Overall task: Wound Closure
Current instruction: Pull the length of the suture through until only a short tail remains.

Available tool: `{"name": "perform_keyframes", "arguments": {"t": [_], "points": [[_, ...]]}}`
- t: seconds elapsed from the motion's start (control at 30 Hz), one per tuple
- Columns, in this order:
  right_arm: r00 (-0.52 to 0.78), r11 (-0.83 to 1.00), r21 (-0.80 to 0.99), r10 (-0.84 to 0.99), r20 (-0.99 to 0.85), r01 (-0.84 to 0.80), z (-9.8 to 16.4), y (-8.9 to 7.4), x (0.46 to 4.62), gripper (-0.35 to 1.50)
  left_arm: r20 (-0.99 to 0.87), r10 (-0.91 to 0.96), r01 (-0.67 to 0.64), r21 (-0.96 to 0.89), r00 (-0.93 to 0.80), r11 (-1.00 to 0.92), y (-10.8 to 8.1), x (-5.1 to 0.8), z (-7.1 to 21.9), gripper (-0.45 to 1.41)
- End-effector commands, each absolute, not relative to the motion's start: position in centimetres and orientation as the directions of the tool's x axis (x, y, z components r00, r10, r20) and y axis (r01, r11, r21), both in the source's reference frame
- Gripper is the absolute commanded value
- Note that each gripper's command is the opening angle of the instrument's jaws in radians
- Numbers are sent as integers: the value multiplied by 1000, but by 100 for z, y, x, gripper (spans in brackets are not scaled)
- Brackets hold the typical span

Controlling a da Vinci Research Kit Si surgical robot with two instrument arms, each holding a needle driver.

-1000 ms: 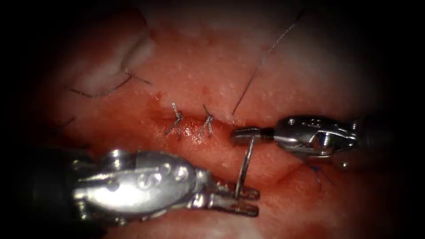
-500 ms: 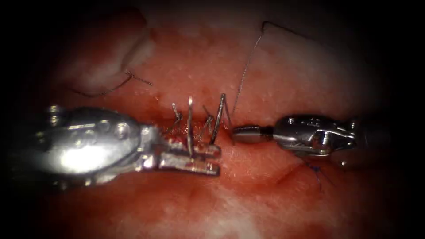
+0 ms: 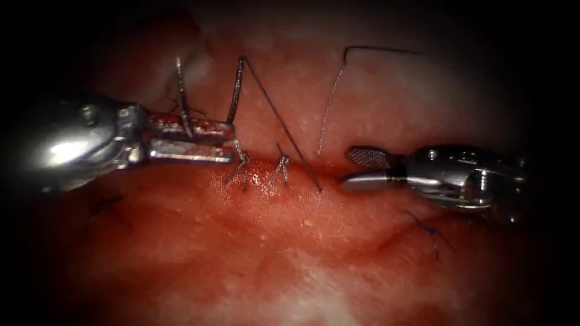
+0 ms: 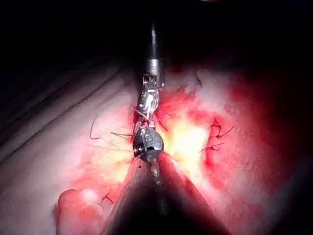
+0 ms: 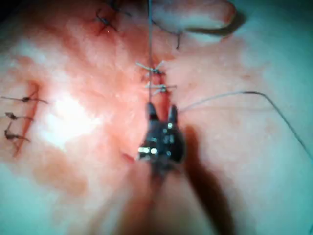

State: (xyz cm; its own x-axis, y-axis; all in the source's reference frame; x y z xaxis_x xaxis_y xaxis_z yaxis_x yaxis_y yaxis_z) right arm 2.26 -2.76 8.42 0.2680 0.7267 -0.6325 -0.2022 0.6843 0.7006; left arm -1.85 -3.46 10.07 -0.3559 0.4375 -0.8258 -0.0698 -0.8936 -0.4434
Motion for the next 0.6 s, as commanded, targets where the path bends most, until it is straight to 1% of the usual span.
{"name": "perform_keyframes", "arguments": {"t": [0.03,0.07,0.13,0.33,0.5,0.6], "points": [[267,684,701,727,-633,-203,846,-287,242,89,-827,433,-73,-438,-359,-896,-347,-192,1013,-45],[267,684,701,727,-633,-203,846,-287,242,89,-827,433,-73,-438,-359,-896,-347,-192,1013,-45],[265,685,697,727,-634,-211,848,-289,253,103,-840,415,-78,-415,-351,-906,-342,-189,1011,-45],[263,688,691,725,-637,-222,854,-294,265,104,-860,397,-121,-379,-320,-918,-327,-179,1004,-45],[261,689,688,724,-638,-228,856,-294,265,104,-859,394,-143,-368,-327,-919,-327,-178,1003,-45],[261,688,689,725,-638,-228,856,-293,265,104,-862,390,-135,-366,-323,-921,-330,-183,1005,-45]]}}
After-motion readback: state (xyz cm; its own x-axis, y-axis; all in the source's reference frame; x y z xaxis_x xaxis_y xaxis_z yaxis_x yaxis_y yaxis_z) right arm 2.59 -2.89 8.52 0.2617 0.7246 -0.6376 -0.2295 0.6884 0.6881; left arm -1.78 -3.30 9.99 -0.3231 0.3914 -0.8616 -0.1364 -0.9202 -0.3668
